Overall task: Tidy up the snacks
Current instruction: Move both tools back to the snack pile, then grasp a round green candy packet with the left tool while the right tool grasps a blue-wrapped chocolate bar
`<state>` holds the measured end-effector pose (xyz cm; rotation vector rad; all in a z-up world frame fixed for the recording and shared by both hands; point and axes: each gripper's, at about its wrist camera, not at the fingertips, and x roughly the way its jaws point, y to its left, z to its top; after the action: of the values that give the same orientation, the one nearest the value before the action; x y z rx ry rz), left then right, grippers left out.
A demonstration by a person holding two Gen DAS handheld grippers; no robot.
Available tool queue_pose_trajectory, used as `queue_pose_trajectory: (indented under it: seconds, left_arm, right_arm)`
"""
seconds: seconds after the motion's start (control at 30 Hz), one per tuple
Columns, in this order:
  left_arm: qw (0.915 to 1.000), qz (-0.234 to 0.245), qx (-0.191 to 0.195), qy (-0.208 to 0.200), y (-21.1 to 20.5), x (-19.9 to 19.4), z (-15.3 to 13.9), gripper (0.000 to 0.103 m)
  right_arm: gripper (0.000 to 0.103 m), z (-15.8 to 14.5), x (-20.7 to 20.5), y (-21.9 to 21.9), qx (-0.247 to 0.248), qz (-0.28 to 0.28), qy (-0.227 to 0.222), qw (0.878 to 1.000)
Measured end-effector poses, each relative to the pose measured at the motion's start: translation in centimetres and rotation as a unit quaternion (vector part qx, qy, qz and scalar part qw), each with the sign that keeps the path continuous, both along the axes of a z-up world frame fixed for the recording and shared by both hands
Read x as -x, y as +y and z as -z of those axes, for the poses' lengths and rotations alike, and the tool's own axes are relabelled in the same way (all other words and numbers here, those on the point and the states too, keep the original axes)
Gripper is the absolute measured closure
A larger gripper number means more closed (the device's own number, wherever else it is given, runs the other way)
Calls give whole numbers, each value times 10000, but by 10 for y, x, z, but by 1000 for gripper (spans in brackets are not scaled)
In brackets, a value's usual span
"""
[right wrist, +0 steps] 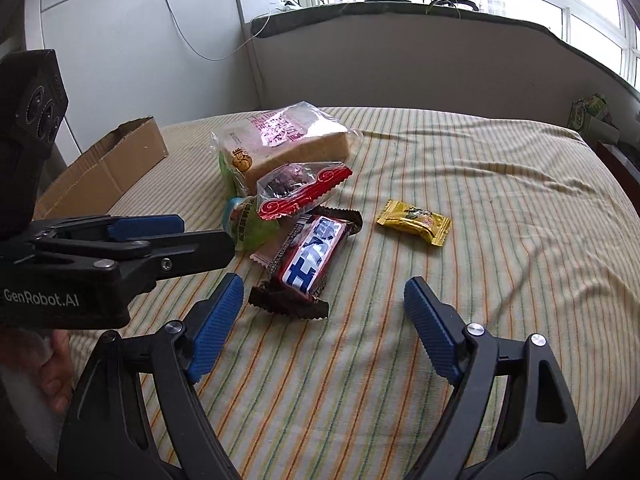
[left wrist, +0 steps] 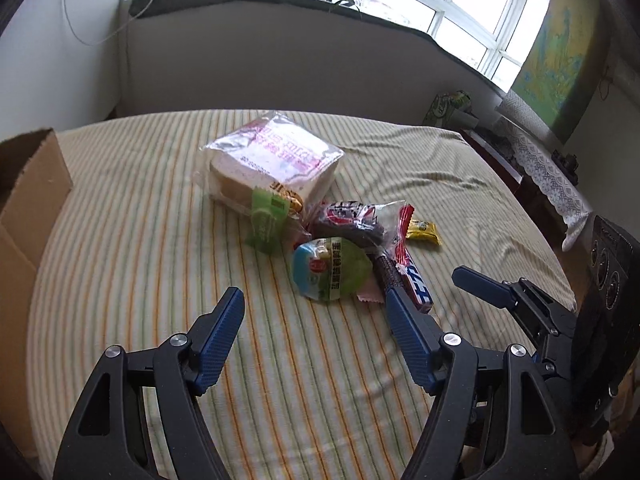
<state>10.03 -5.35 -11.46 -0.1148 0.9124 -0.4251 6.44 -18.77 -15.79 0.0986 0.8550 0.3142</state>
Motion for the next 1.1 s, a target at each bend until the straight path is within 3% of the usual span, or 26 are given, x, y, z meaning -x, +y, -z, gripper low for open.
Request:
queue_pose_trajectory:
  seconds: [0.17,0.37,0.43,0.47,0.53,0.63,1.1]
  left_arm:
    - [9999,72,88,90,-4,-9,6,30]
    - [9995,188,183,153,-10,-26,11,32]
    - [9994,240,219,154,-12,-29,12,38]
    - [9993,267,218,159,-11,-29,12,51]
    - [9992,289,207,157,-11,-29,14,65]
    - [9990,357,235,89,-10,-25,13,71]
    - [9981,167,560,-179,17,24,4,73]
  right_arm:
    - [22,-4,-8,5,148,-74,-20,9999]
    - [49,-1,-16,8,158,-152,61,9997]
    - [69,0,-14,7,149,-136,55,9998]
    - [69,0,-12,6,140,-122,50,9998]
    - [70,1,-9,5,127,-124,32,9998]
    - [71,-1,-4,0,89,-62,-8,9999]
    - [72,-6,37,-32,-413,301,-164,9986]
